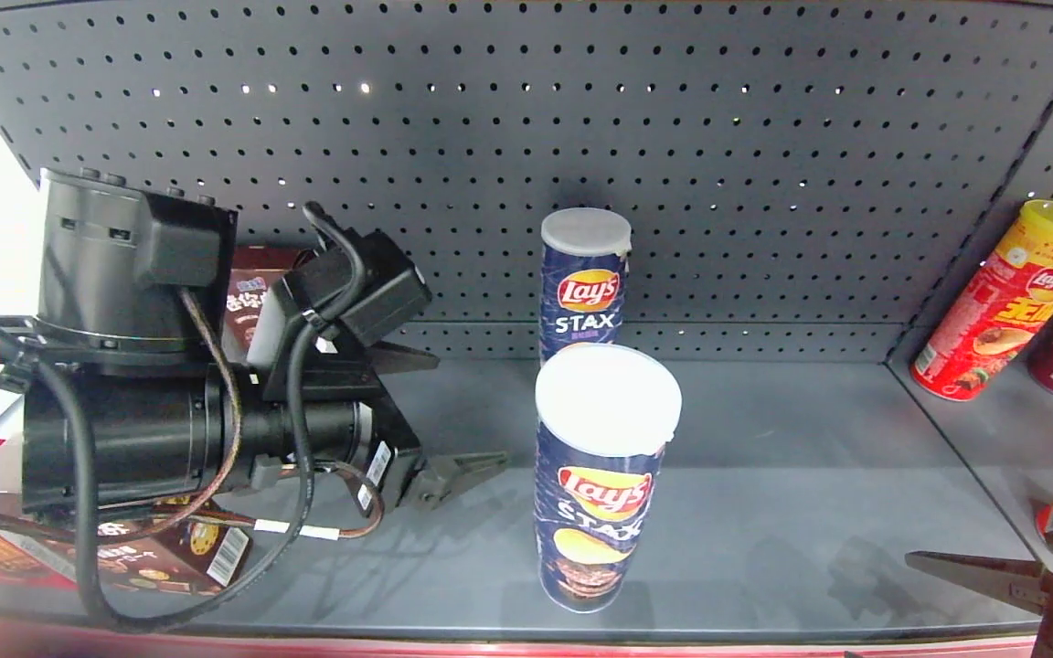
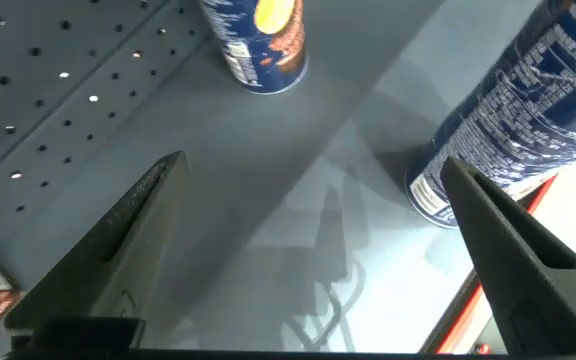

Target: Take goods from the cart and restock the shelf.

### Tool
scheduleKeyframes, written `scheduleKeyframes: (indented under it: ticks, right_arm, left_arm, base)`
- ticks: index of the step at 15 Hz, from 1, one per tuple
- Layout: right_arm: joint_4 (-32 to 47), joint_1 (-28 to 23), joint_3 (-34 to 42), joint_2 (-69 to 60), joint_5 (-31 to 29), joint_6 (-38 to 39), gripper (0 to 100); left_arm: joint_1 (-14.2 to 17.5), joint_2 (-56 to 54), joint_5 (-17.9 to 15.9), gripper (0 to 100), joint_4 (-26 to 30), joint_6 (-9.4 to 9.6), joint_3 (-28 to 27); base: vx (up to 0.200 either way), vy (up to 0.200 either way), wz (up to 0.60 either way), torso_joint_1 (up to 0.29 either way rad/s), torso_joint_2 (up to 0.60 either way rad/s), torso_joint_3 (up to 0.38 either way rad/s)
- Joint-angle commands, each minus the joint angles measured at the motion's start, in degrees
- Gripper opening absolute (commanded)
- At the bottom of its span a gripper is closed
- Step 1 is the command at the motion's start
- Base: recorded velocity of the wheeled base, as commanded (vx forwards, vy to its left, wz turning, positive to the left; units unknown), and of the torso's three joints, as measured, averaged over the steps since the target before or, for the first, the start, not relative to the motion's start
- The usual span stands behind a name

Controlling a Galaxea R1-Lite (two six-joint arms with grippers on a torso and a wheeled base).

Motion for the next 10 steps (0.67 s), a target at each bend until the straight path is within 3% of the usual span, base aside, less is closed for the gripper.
scheduleKeyframes:
  ticks: [1,10]
  right_arm:
    - [-0.03,-0.03,-0.29,0.17,-0.02,-0.02,100]
    - [-0.03,-0.03,-0.46,0.17,-0.02,-0.02,100]
  left_arm:
    - [-0.89,0.32,0.01,100,-0.01,-0.01,0.50]
    - [-3.09,-1.00,0.36,100,0.25,-0.01,4.89]
  base:
    - [0.000,0.000,0.00,0.000,0.00,0.000]
    - [0.000,0.000,0.00,0.000,0.00,0.000]
